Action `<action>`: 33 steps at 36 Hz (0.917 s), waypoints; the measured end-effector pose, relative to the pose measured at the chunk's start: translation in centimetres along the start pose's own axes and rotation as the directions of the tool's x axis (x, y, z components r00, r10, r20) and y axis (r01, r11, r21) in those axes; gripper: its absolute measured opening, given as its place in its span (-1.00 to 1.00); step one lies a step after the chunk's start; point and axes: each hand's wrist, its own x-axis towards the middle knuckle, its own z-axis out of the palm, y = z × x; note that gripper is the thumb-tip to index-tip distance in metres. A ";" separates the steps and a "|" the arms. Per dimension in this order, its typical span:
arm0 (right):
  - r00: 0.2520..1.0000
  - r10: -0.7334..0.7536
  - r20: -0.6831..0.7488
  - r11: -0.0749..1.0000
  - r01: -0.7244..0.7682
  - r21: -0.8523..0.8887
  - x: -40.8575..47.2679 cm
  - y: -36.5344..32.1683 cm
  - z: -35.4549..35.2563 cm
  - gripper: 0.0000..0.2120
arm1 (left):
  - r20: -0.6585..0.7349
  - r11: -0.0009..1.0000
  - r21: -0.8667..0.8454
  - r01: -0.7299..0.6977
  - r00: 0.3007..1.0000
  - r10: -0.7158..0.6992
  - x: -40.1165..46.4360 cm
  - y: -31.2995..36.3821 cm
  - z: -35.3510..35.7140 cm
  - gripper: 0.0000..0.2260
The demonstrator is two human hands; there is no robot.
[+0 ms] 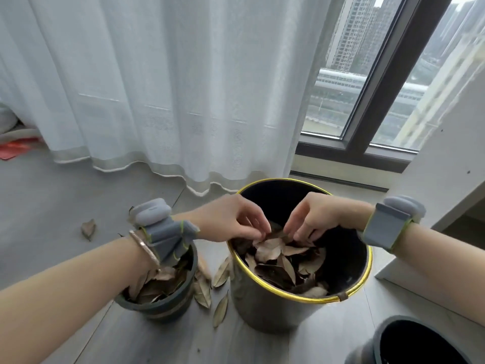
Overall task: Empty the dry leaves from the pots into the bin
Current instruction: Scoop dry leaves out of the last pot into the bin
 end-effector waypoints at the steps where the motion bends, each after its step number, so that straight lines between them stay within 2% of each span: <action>1: 0.999 -0.040 -0.033 0.999 0.041 0.034 0.2 -0.5 0.1 -0.80 | -0.050 0.999 -0.054 0.003 0.999 -0.006 -0.6 -0.4 -0.6 -0.85; 6: 0.956 -0.238 -0.174 0.931 0.275 0.241 1.0 -4.4 1.7 -0.80 | -0.213 0.960 -0.252 0.121 0.961 -0.177 -4.2 -3.3 -3.7 -0.89; 10: 0.919 -0.356 -0.171 0.879 0.391 0.274 1.4 -8.5 3.9 -0.77 | -0.211 0.939 -0.146 0.311 0.918 -0.337 -6.9 -6.8 -4.9 -0.88; 12: 0.912 -0.389 -0.129 0.892 0.408 0.196 2.1 -11.0 5.7 -0.76 | -0.202 0.907 0.026 0.420 0.891 -0.406 -8.4 -8.8 -5.0 -0.86; 15: 0.923 -0.378 -0.074 0.925 0.380 0.018 3.5 -13.9 9.2 -0.69 | -0.186 0.816 0.252 0.521 0.853 -0.487 -10.0 -11.2 -4.5 -0.72; 19: 0.942 -0.335 0.032 0.903 0.330 -0.275 4.9 -15.9 13.6 -0.59 | -0.199 0.726 0.435 0.533 0.843 -0.500 -10.4 -12.5 -2.6 -0.53; 21: 0.954 -0.292 0.064 0.845 0.289 -0.449 6.0 -16.3 15.6 -0.61 | -0.212 0.696 0.489 0.526 0.845 -0.490 -10.4 -13.1 -1.8 -0.50; 23: 0.968 -0.245 0.052 0.800 0.233 -0.553 7.1 -15.9 17.0 -0.54 | -0.208 0.676 0.519 0.523 0.845 -0.493 -10.0 -13.6 -1.0 -0.50; 26: 0.977 -0.211 0.018 0.785 0.181 -0.593 8.6 -15.6 18.3 -0.43 | -0.210 0.625 0.551 0.553 0.817 -0.537 -9.7 -14.2 0.0 -0.52; 33: 0.970 -0.217 -0.105 0.840 0.131 -0.526 10.0 -15.3 19.2 -0.57 | -0.291 0.558 0.589 0.585 0.797 -0.528 -9.0 -14.5 0.8 -0.60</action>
